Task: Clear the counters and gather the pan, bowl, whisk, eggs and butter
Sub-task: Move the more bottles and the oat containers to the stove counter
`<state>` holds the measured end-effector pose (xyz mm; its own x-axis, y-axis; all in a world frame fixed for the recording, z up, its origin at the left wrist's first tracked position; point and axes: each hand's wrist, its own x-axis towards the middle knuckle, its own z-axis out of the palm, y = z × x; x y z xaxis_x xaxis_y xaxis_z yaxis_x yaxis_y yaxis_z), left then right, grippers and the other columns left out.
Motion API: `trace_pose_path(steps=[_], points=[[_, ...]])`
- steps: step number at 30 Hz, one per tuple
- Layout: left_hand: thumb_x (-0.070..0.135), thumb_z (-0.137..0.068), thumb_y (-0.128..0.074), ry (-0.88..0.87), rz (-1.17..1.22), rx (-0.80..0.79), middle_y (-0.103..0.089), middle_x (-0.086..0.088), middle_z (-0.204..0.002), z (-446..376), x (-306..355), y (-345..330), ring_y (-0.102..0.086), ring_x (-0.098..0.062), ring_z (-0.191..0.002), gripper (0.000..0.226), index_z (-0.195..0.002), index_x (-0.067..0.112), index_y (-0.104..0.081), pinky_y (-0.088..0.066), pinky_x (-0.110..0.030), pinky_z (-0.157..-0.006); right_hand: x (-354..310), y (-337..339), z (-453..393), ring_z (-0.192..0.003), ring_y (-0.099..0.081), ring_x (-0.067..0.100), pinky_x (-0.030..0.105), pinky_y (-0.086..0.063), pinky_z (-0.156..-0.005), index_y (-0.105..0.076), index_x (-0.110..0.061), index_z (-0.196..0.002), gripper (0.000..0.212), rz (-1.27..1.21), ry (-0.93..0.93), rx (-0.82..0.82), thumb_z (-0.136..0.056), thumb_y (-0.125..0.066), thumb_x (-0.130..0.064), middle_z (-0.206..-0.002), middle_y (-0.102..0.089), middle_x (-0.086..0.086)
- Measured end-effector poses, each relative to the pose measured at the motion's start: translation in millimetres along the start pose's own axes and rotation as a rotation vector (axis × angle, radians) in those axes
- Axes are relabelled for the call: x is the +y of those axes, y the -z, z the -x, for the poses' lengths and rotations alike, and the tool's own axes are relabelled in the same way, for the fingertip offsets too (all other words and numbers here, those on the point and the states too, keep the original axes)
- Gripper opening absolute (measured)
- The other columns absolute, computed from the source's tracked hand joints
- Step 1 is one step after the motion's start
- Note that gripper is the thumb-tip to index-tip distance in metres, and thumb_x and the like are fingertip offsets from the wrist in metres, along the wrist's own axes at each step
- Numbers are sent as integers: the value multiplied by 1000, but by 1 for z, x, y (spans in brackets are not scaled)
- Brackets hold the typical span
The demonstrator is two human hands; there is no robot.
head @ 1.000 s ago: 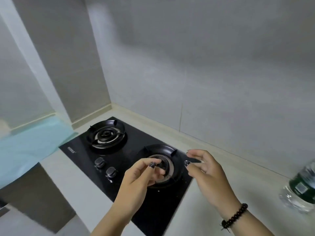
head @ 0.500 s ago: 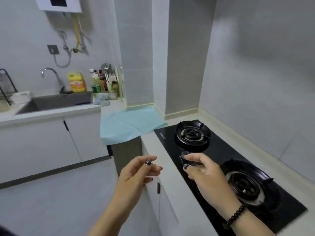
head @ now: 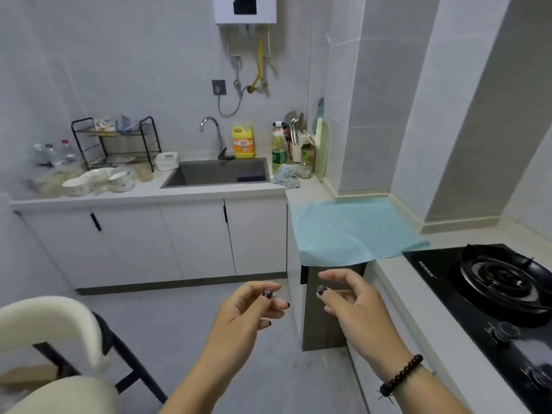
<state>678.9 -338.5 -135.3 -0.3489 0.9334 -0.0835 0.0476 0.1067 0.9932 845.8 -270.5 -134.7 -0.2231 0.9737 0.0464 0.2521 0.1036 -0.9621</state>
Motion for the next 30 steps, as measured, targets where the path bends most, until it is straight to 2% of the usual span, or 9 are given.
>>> trace_pose_path(steps=[1,5,10,16,19,21,23,26,30], points=[[10,-100,-46,8,6,14,-76,-1,-83,-7,-1,13,-71,-11,-78,25,-101,19,-68,-48,-23,-71,-3,-14,-7,-88,-64,17,32,-57,-74,-63,-35,-98,19,0,0,-15,-88,-62,-19,-103,-65,-8],[9,-99,-47,36,55,99,-76,-3,-84,-36,-9,71,-70,-11,-77,23,-101,17,-68,-48,-25,-73,-12,-76,-44,-93,-63,8,20,-49,-74,-62,-36,-97,18,-7,7,-120,-87,-63,-21,-106,-64,-8],[10,-99,-47,85,98,218,-76,-2,-86,-74,-26,122,-70,-11,-79,23,-101,19,-69,-48,-24,-72,-11,-134,-92,-96,-63,11,31,-55,-83,-63,-37,-97,18,-2,-24,-225,-87,-64,-22,-102,-66,-1],[11,-99,-47,142,98,322,-76,0,-88,-138,-34,164,-70,-9,-81,24,-103,20,-69,-49,-23,-73,-10,-193,-168,-96,-63,11,36,-55,-87,-64,-36,-96,18,-5,-22,-332,-87,-64,-21,-108,-64,-3],[10,-99,-47,138,96,382,-76,-1,-87,-182,-30,182,-70,-9,-79,24,-103,18,-68,-49,-23,-73,-14,-220,-219,-96,-64,11,32,-53,-83,-63,-37,-96,18,-11,-5,-371,-87,-64,-21,-107,-65,-7],[10,-99,-46,143,91,425,-76,-1,-87,-218,-26,194,-70,-9,-79,24,-103,18,-68,-49,-23,-73,-21,-238,-260,-94,-66,21,28,-51,-74,-63,-37,-96,18,-15,-29,-423,-87,-63,-21,-102,-68,-1],[9,-99,-46,170,90,434,-76,-1,-86,-238,-20,202,-69,-10,-79,24,-103,18,-68,-50,-24,-74,-27,-248,-284,-93,-64,36,34,-53,-73,-63,-36,-97,19,3,-42,-438,-87,-63,-19,-95,-70,12],[7,-98,-47,159,89,492,-76,-2,-85,-290,-11,224,-69,-10,-77,24,-101,17,-68,-50,-25,-75,-44,-277,-344,-95,-62,41,36,-54,-66,-62,-35,-98,20,-5,-15,-491,-88,-62,-17,-93,-68,18],[7,-98,-47,148,114,561,-76,-4,-87,-332,-8,251,-68,-9,-76,24,-101,16,-68,-49,-25,-74,-51,-316,-388,-93,-63,40,48,-54,-82,-64,-34,-97,19,-6,-13,-544,-87,-63,-17,-88,-68,13]])
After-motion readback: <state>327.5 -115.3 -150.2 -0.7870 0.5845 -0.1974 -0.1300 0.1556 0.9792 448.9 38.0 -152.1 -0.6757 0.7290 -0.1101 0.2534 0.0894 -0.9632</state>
